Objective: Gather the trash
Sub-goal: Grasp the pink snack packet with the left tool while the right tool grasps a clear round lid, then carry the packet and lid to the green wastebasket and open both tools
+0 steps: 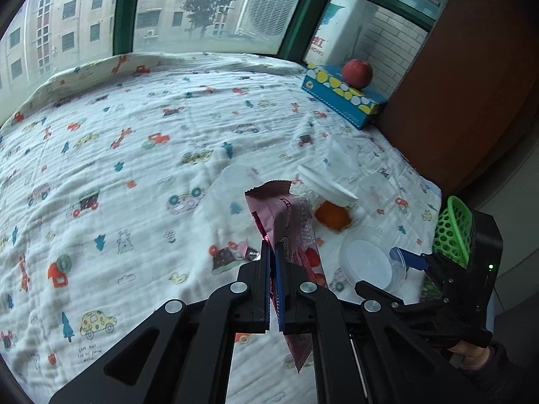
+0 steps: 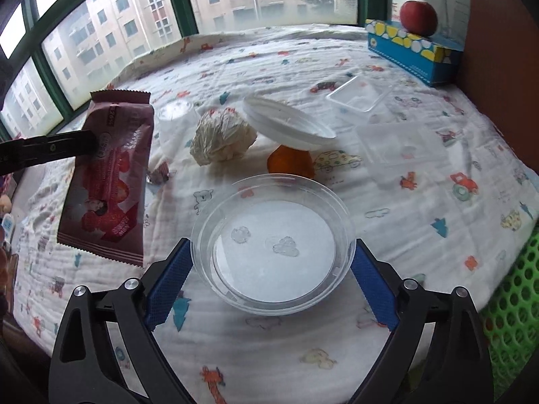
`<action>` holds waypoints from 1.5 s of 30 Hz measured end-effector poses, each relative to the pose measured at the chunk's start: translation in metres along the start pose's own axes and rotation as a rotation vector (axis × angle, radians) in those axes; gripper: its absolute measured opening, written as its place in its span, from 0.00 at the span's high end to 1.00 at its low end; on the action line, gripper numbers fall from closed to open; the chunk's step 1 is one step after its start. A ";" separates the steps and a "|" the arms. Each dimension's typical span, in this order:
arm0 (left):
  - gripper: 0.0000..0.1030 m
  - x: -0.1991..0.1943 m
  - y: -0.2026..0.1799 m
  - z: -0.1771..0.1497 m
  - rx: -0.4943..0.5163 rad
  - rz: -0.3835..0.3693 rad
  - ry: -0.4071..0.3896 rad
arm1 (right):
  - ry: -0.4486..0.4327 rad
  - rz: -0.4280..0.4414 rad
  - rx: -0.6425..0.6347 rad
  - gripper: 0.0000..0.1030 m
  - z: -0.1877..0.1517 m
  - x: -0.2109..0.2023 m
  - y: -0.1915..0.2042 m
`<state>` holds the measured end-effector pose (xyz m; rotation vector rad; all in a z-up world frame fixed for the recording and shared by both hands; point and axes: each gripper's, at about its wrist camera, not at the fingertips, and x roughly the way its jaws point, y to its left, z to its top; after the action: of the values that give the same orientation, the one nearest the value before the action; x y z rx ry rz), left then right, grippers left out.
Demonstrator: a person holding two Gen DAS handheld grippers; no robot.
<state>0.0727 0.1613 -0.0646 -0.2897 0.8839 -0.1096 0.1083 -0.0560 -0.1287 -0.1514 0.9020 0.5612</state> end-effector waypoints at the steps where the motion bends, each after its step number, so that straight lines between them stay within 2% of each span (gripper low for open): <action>1: 0.97 0.000 -0.004 0.002 0.007 -0.007 -0.002 | -0.009 -0.005 0.007 0.12 -0.001 -0.006 -0.002; 7: 0.97 0.002 -0.037 0.016 0.063 -0.054 -0.013 | -0.075 -0.050 0.097 0.12 -0.005 -0.050 -0.034; 17: 0.97 0.019 -0.119 0.039 0.177 -0.136 -0.001 | -0.153 -0.193 0.246 0.11 -0.022 -0.112 -0.109; 24: 0.97 0.030 -0.180 0.050 0.257 -0.194 0.005 | -0.162 -0.295 0.357 0.11 -0.050 -0.144 -0.168; 33: 0.97 0.040 -0.250 0.057 0.352 -0.243 0.013 | -0.147 -0.357 0.499 0.11 -0.090 -0.162 -0.229; 40: 0.97 0.051 -0.297 0.059 0.418 -0.266 0.024 | -0.133 -0.365 0.556 0.10 -0.111 -0.165 -0.249; 45: 0.97 0.060 -0.324 0.059 0.449 -0.285 0.028 | -0.153 -0.369 0.577 0.10 -0.120 -0.173 -0.254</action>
<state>0.1645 -0.1485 0.0213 0.0081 0.8173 -0.5697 0.0719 -0.3821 -0.0956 0.2424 0.8289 -0.0422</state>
